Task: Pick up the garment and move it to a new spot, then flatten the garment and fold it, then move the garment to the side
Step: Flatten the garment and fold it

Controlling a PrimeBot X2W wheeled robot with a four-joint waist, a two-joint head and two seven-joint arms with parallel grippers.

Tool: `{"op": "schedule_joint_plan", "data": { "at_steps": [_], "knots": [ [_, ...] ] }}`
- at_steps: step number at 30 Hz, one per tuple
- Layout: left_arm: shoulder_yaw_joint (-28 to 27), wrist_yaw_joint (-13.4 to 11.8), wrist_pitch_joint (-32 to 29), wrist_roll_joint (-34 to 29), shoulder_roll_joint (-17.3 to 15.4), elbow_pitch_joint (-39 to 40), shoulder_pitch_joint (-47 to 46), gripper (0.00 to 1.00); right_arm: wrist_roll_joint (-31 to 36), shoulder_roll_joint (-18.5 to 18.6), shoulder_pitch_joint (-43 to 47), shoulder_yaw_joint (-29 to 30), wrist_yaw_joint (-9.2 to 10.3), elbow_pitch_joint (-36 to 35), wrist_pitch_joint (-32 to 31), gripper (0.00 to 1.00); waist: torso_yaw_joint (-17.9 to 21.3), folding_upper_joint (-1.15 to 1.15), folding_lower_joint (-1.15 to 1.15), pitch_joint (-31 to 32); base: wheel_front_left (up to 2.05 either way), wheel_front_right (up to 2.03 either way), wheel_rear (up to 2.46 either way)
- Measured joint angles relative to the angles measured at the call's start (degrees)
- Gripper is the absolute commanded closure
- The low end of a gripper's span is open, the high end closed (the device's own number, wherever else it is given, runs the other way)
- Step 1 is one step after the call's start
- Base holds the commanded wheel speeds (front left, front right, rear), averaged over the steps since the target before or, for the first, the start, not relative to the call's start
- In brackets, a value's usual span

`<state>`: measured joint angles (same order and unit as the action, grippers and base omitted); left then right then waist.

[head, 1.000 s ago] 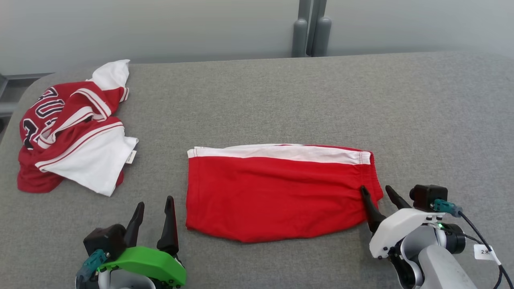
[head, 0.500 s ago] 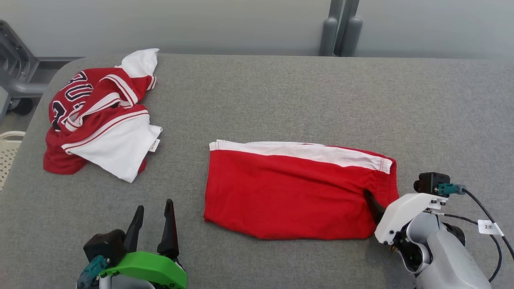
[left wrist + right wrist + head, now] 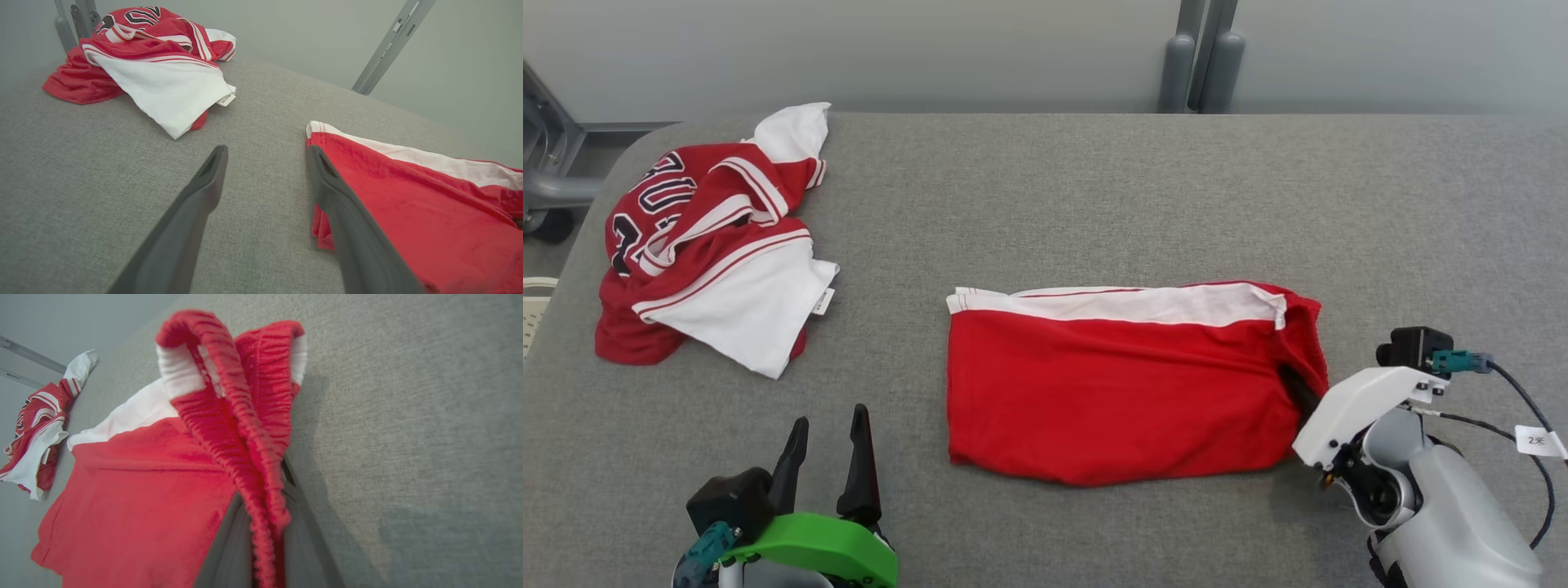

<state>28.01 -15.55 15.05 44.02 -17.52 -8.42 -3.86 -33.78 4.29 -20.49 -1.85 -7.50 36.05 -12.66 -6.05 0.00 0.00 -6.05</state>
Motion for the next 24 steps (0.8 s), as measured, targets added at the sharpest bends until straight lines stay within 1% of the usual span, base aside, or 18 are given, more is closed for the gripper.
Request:
{"op": "schedule_joint_plan", "data": {
  "at_steps": [5,9,13,15,19,24],
  "knots": [
    [-0.01,0.19,0.00,-0.64,-0.03,0.59,0.03,0.00,-3.26,3.55,-0.71,0.54,0.00,-2.96,-2.69,1.00,1.53,0.00,0.00,0.15,0.00,0.00,0.00],
    [0.20,0.24,-0.02,-0.81,-0.12,1.09,0.02,0.00,-3.96,7.94,-1.02,1.59,0.00,-4.76,-6.08,1.00,2.89,0.00,0.00,0.21,0.00,0.00,0.00],
    [0.47,0.23,-0.29,-1.02,-0.19,1.55,0.01,0.00,-3.47,11.85,-1.83,4.78,0.00,-4.87,-8.55,1.00,4.25,0.00,0.00,0.18,0.00,0.00,0.00],
    [0.80,0.26,-0.35,-1.03,-0.18,1.77,-0.04,0.00,-1.96,13.68,-2.49,7.20,0.00,-4.32,-9.51,1.00,5.04,0.00,0.00,0.13,0.00,0.00,0.00],
    [0.98,0.42,-0.35,-1.04,-0.30,1.81,-0.07,0.00,-1.07,13.23,-3.07,8.16,0.00,-4.11,-10.35,1.00,5.77,0.00,0.00,0.15,0.00,0.00,0.00],
    [1.25,0.51,-0.35,-1.30,-0.68,1.89,-0.08,0.00,-1.51,10.85,-3.23,6.73,0.00,-6.16,-11.33,1.00,6.24,0.00,0.00,0.62,0.00,0.00,0.00]
  ]
}}
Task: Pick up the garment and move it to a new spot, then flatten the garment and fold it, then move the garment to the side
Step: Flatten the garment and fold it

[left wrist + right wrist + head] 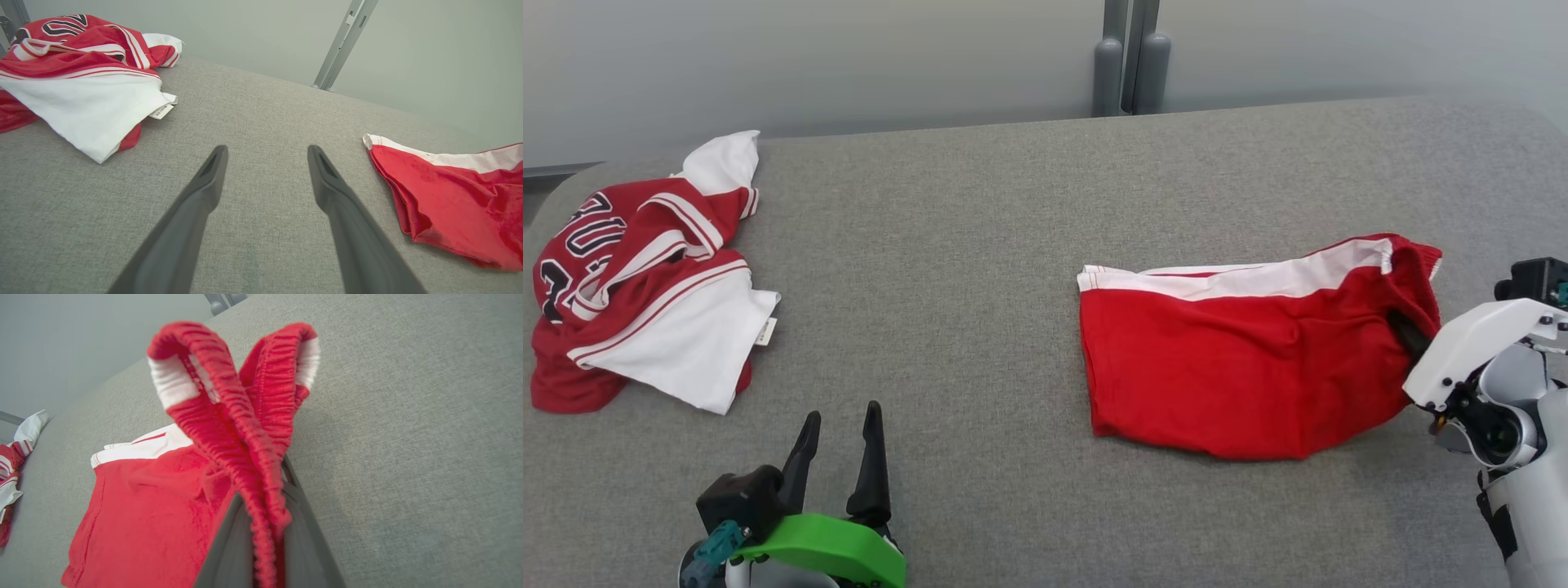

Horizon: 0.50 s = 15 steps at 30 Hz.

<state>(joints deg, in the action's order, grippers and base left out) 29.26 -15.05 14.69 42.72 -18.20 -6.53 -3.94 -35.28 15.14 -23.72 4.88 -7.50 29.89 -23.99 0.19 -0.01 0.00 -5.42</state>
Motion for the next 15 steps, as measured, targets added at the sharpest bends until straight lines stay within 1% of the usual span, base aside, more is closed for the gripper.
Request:
{"op": "schedule_joint_plan", "data": {
  "at_steps": [10,15],
  "knots": [
    [0.45,-0.01,0.00,-0.07,-0.24,0.07,0.13,0.00,-0.91,-4.37,1.42,-4.83,0.01,-6.34,-2.15,1.00,-0.21,0.00,0.00,1.77,0.00,0.00,0.00],
    [0.69,-0.01,0.00,0.00,-0.21,0.15,0.59,0.00,1.41,-7.80,1.81,-6.28,0.01,-6.31,-2.67,1.00,-0.91,0.00,0.00,2.43,0.00,0.00,0.00]
  ]
}}
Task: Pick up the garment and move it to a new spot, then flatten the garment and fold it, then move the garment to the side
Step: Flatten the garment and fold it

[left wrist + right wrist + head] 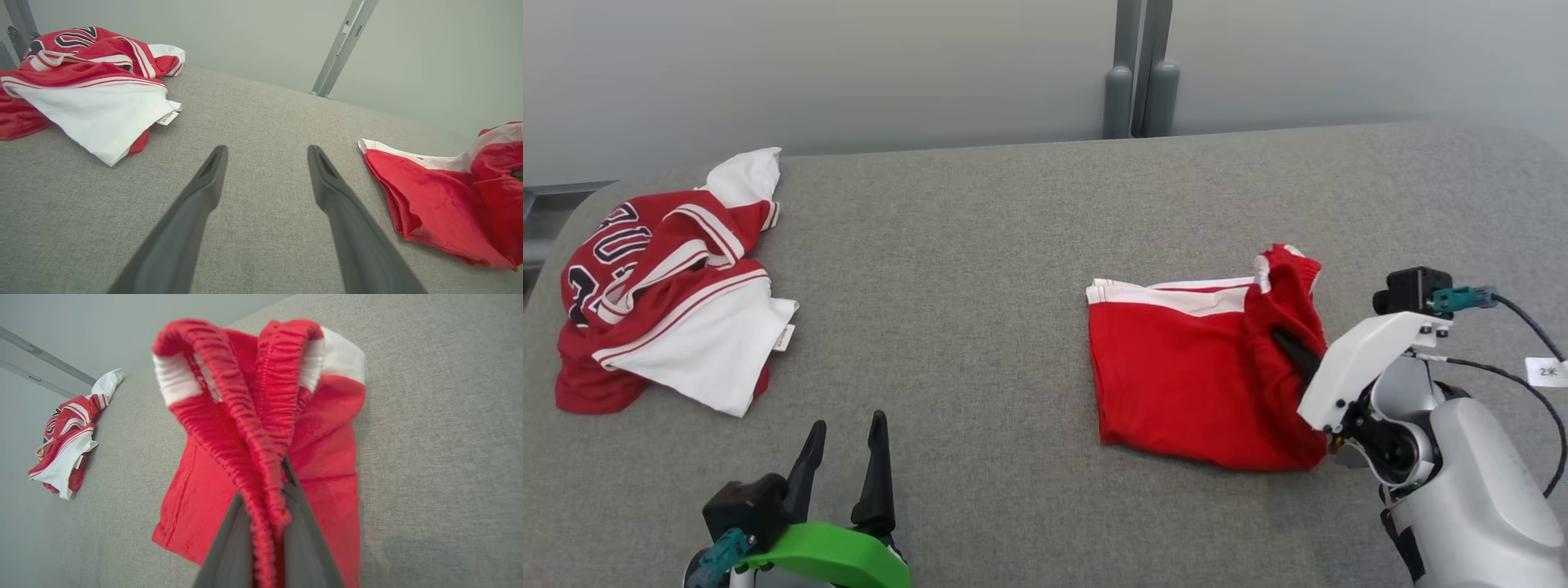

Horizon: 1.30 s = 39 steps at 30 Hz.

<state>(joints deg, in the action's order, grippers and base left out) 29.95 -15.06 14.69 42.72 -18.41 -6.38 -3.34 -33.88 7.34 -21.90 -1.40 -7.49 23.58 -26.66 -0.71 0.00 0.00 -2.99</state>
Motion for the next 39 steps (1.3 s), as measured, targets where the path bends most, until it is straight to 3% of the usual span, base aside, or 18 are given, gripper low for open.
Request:
{"op": "schedule_joint_plan", "data": {
  "at_steps": [8,18,19,22,23,24,31,39],
  "knots": [
    [0.40,0.10,-0.01,0.02,0.09,-0.01,0.25,0.00,5.09,-3.75,-2.63,-0.90,0.00,6.03,1.35,1.00,-1.73,0.00,0.00,0.61,0.00,0.00,0.00],
    [1.08,0.59,-0.01,0.08,1.00,-0.93,0.19,0.00,6.61,-4.43,-7.63,-4.59,0.00,16.56,3.94,1.00,-4.12,0.00,0.00,0.74,0.00,0.00,0.00],
    [1.07,0.68,-0.01,0.08,1.02,-1.01,0.19,0.00,6.35,-4.47,-8.04,-5.23,0.00,17.52,4.15,0.94,-4.32,0.00,0.00,0.76,0.00,0.00,0.00],
    [1.07,0.70,0.00,0.09,1.08,-1.16,0.18,0.00,6.10,-4.48,-9.23,-6.79,0.00,20.38,5.33,0.47,-4.76,0.00,0.00,0.79,0.00,0.00,0.00],
    [1.07,0.73,0.00,0.09,1.09,-1.20,0.17,0.00,5.81,-4.48,-9.69,-7.20,0.00,21.20,5.71,0.04,-4.86,0.00,0.00,0.79,0.00,0.00,0.00],
    [1.08,0.75,0.00,0.09,1.10,-1.23,0.16,0.00,5.72,-4.48,-10.22,-7.64,0.00,22.01,6.16,0.00,-4.93,0.00,0.00,0.78,0.00,0.00,0.00],
    [0.90,0.74,0.00,0.20,1.16,-1.38,0.16,0.00,4.74,-4.49,-12.82,-13.03,0.00,23.47,9.77,0.00,-4.74,0.00,0.00,0.96,0.00,0.00,0.00],
    [0.45,0.49,0.01,0.29,1.16,-1.32,0.21,0.00,6.45,-4.49,-13.38,-20.49,0.00,18.83,12.15,0.00,-3.38,0.00,0.00,1.19,0.00,0.00,0.00]
  ]
}}
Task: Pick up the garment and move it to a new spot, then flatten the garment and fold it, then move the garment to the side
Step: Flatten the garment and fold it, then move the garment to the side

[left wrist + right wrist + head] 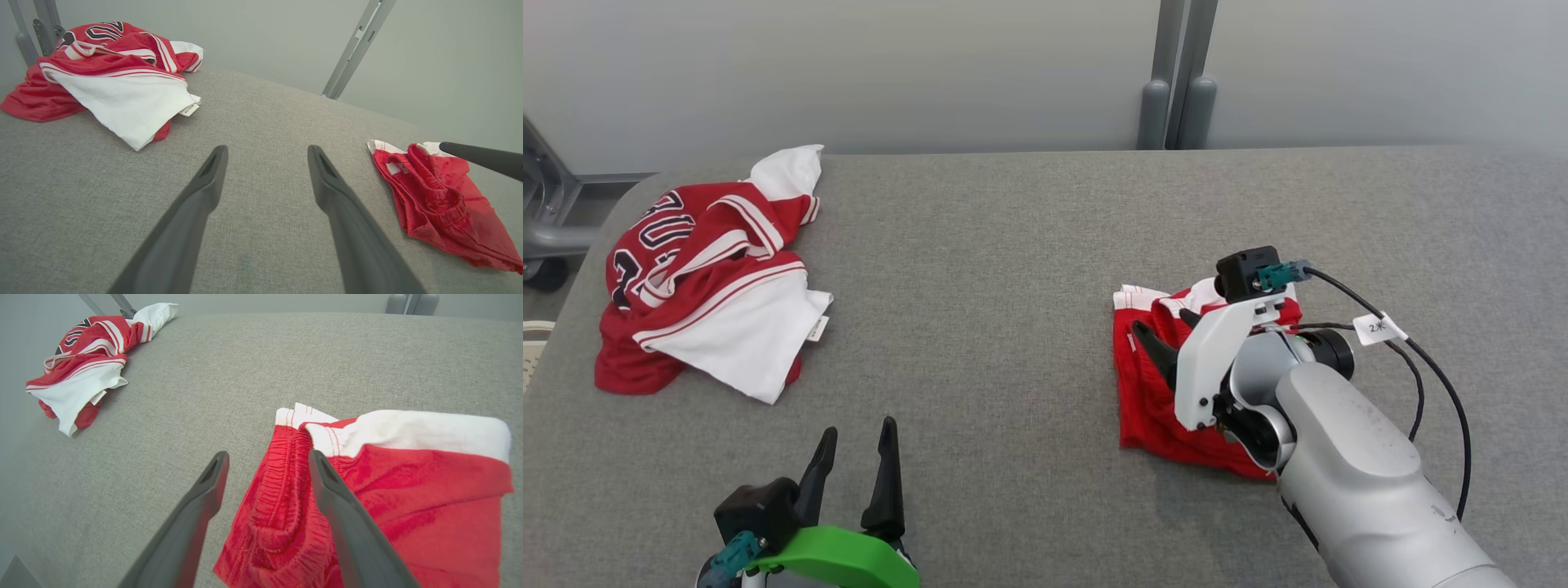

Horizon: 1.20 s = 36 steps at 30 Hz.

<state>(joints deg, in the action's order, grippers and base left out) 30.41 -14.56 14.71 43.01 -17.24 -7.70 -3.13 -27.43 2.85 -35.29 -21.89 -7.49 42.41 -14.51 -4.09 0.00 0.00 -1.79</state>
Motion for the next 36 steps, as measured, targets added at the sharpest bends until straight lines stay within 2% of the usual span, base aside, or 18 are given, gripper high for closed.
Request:
{"op": "schedule_joint_plan", "data": {
  "at_steps": [6,11,16,25,36],
  "knots": [
    [-0.29,-0.07,0.02,0.00,0.00,0.25,0.01,0.00,1.86,-0.03,0.19,-0.69,0.00,-3.83,1.35,0.00,0.99,0.00,0.00,0.00,0.00,0.00,0.00],
    [-0.58,-0.09,0.05,-0.01,-0.04,0.58,0.03,0.00,4.56,0.22,0.68,3.20,0.00,-6.98,3.10,0.00,1.84,0.00,0.00,-0.01,0.00,0.00,0.00],
    [-0.70,-0.15,0.07,-0.31,-0.16,1.31,0.04,0.00,5.91,2.30,2.93,8.68,0.00,-9.36,3.34,0.00,2.40,0.00,0.00,0.02,0.00,0.00,0.00],
    [-0.62,-0.82,0.08,-1.42,-0.67,2.57,0.04,0.00,6.88,6.64,10.18,15.77,0.00,-12.79,-0.03,0.00,2.58,0.00,0.00,-0.60,0.00,0.00,0.00],
    [0.14,-1.08,0.04,-2.66,-0.49,3.08,-1.68,0.00,5.69,6.65,12.06,20.07,0.00,-11.46,-5.55,0.00,0.44,0.00,0.00,-3.26,0.00,0.00,0.00]
  ]
}}
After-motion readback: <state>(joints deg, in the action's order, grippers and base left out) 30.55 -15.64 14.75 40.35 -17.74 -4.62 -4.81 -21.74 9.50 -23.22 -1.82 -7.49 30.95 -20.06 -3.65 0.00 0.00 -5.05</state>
